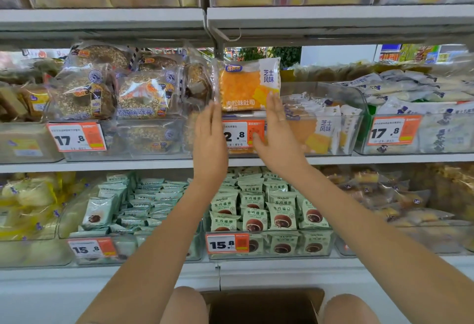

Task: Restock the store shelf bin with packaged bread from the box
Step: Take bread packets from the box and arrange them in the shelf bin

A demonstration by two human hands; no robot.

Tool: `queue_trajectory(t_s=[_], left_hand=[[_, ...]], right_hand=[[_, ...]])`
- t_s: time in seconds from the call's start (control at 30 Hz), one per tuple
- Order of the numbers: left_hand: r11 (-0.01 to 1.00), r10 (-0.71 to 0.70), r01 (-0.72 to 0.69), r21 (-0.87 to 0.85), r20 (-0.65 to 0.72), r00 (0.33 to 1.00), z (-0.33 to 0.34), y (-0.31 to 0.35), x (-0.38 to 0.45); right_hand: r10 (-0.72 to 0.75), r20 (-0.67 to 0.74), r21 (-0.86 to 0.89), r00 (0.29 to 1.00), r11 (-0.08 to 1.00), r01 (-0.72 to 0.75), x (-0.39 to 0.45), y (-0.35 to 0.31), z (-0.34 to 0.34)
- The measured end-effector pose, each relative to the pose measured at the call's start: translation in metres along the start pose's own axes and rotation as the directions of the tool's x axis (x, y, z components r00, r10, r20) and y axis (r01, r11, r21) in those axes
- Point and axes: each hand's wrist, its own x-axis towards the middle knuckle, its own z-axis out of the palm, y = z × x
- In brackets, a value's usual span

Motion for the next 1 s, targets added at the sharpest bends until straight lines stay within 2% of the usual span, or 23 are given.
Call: queue_trajectory(t_s=[0.03,0.07,0.13,0.2,0.27,0.37,0.4,0.47,0.57,0.6,0.67,0.73,0.8,0.83,0.87,0.9,0.97,1.0], left_hand=[[0.995,0.083,-0.085,-0.047,-0.043,0.996,0.001,0.0,-0.016],[0.976,0.217,-0.218,-0.018,-0.043,0.975,0.004,0.001,-0.036],[0.888,0.454,-0.46,0.027,0.113,0.884,0.014,-0.006,-0.084],[0.883,0.453,-0.468,-0.019,0.295,0.842,0.024,-0.018,-0.135],[0.904,0.39,-0.427,-0.036,0.482,0.785,0.03,-0.033,-0.187],[0.921,0.327,-0.382,-0.081,0.695,0.64,0.035,-0.056,-0.267],[0.94,0.268,-0.329,-0.087,0.784,0.56,0.034,-0.061,-0.29],[0.973,0.103,-0.232,-0.02,0.93,0.353,0.029,-0.074,-0.335],[0.972,-0.222,-0.055,0.227,0.972,0.077,0.017,-0.109,-0.41],[0.964,-0.264,-0.022,0.263,0.964,-0.029,0.012,-0.117,-0.424],[0.962,-0.259,0.044,0.27,0.951,-0.169,0.005,-0.133,-0.453],[0.928,-0.352,0.03,0.371,0.902,-0.25,-0.006,-0.144,-0.47],[0.837,-0.484,0.123,0.533,0.826,-0.289,-0.012,-0.149,-0.484],[0.81,-0.506,0.155,0.565,0.808,-0.302,-0.012,-0.152,-0.491],[0.776,-0.523,0.192,0.601,0.783,-0.335,-0.012,-0.154,-0.496],[0.763,-0.517,0.215,0.61,0.774,-0.365,-0.013,-0.151,-0.496],[0.772,-0.495,0.221,0.597,0.781,-0.382,-0.012,-0.15,-0.496],[0.774,-0.498,0.21,0.597,0.78,-0.38,-0.012,-0.15,-0.496]], right_hand=[[-0.052,-0.039,0.017,0.998,0.998,0.052,-0.015,-0.002,0.006],[-0.083,-0.072,0.043,0.994,0.995,0.086,-0.032,-0.003,0.014],[-0.098,-0.097,0.075,0.99,0.992,0.105,-0.071,0.001,0.034],[-0.06,-0.009,0.079,0.998,0.995,0.061,-0.117,0.011,0.06],[0.046,0.146,0.072,0.988,0.996,-0.057,-0.166,0.027,0.089],[0.196,0.318,0.032,0.928,0.976,-0.217,-0.242,0.058,0.13],[0.224,0.398,-0.002,0.889,0.97,-0.243,-0.268,0.069,0.142],[0.261,0.584,-0.114,0.769,0.964,-0.24,-0.315,0.09,0.163],[0.383,0.787,-0.278,0.484,0.92,-0.276,-0.369,0.117,0.191],[0.407,0.824,-0.31,0.393,0.906,-0.289,-0.383,0.126,0.201],[0.429,0.874,-0.373,0.229,0.893,-0.251,-0.405,0.139,0.223],[0.416,0.908,-0.386,0.055,0.879,-0.282,-0.423,0.143,0.248],[0.38,0.92,-0.391,-0.096,0.866,-0.313,-0.446,0.143,0.278],[0.368,0.92,-0.391,-0.133,0.852,-0.347,-0.46,0.141,0.295],[0.381,0.914,-0.404,-0.14,0.823,-0.4,-0.462,0.13,0.305],[0.406,0.901,-0.425,-0.155,0.749,-0.509,-0.466,0.121,0.316],[0.466,0.864,-0.446,-0.193,0.527,-0.724,-0.467,0.098,0.325],[0.5,0.838,-0.465,-0.22,0.44,-0.768,-0.468,0.09,0.328]])
